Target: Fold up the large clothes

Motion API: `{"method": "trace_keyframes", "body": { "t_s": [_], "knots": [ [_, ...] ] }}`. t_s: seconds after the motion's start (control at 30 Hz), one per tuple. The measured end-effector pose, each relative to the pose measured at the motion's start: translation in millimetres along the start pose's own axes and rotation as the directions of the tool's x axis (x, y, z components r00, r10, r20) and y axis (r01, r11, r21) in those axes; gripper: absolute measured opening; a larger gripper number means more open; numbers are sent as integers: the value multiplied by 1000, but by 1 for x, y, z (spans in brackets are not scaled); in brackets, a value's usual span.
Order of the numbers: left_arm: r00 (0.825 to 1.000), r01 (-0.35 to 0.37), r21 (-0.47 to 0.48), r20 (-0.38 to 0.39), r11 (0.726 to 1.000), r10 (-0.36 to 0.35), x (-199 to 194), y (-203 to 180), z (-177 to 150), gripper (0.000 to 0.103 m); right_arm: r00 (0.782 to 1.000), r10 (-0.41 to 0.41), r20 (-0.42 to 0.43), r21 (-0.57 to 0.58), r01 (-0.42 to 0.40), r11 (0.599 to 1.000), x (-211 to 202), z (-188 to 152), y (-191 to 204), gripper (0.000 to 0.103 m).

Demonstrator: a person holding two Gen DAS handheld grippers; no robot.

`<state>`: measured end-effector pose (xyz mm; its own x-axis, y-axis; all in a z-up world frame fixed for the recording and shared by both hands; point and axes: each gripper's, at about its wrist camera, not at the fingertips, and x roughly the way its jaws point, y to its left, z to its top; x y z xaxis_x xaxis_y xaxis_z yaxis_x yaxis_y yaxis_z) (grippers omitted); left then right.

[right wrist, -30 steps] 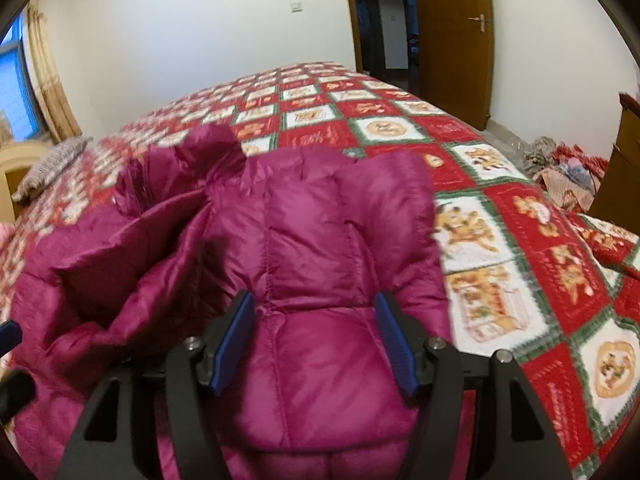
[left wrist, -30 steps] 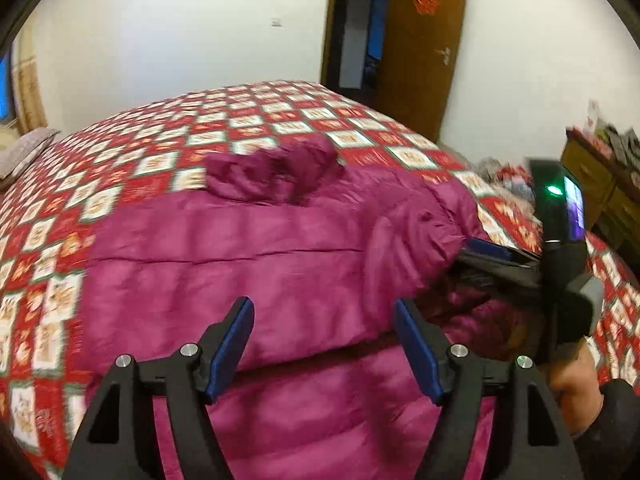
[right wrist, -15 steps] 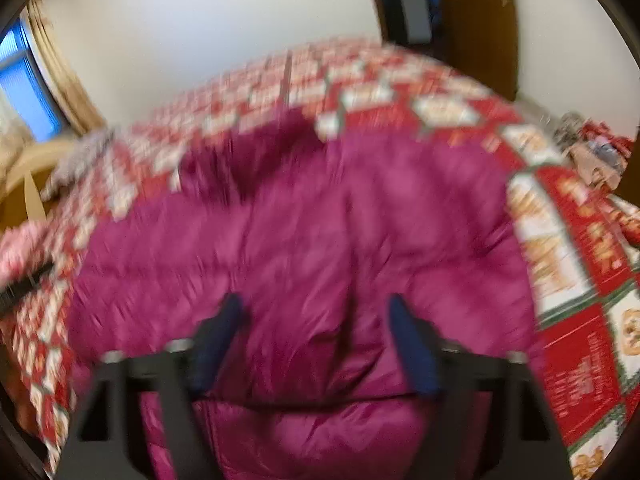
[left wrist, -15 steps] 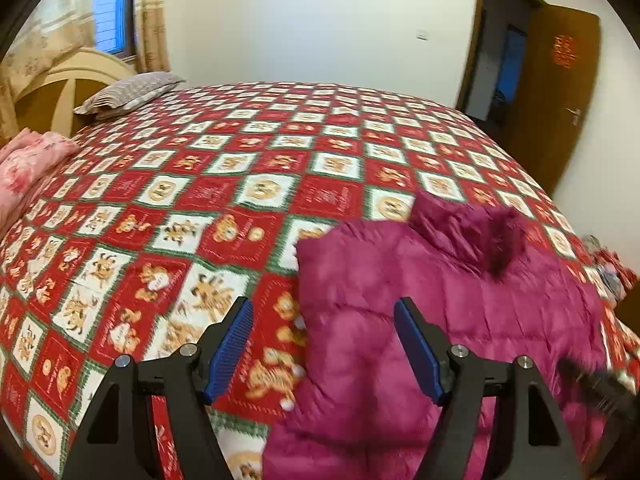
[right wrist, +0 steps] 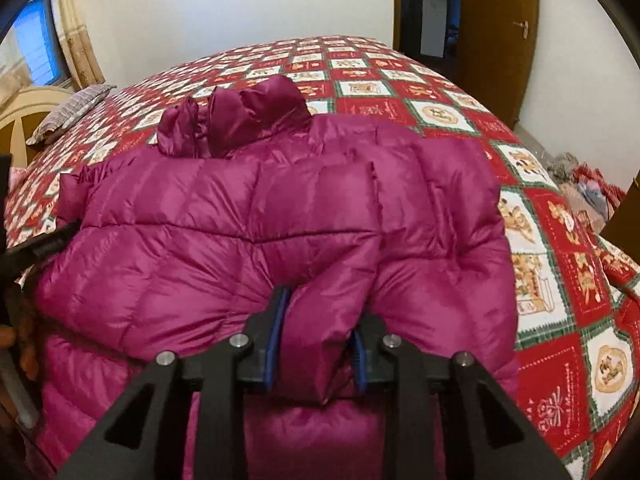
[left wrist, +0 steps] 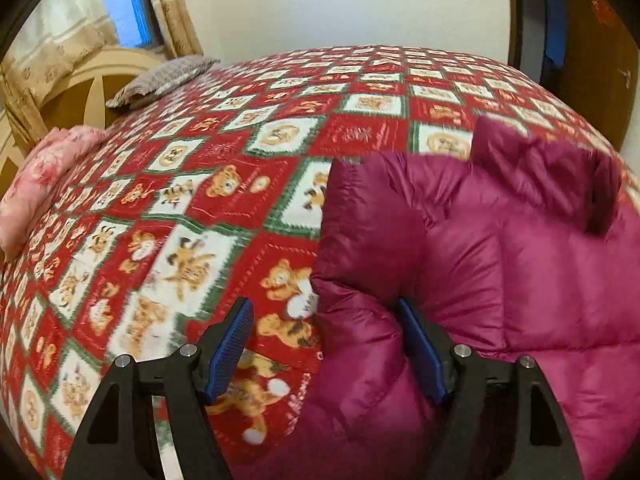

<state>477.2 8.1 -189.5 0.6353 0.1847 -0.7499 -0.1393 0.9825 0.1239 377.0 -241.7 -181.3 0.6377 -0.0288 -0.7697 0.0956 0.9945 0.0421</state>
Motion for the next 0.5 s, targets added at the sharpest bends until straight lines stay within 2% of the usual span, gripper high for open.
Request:
{"method": "trace_keyframes", "body": {
  "t_s": [0.13,0.4,0.5],
  "knots": [
    [1000,-27,-17,-8,999,27,7,3,1,86,999,-18,30,-15,18,1000,1,-5,2,34],
    [1000,-19,-41,-11,999,18,9,5,0,89,999,-12,51,-5,13,1000,-8,-6,-3,43],
    [1000,-7,-52,-13,999,6,9,7,-1,90,996,-56,72,-2,57,998,-20,-8,-2,57]
  ]
}}
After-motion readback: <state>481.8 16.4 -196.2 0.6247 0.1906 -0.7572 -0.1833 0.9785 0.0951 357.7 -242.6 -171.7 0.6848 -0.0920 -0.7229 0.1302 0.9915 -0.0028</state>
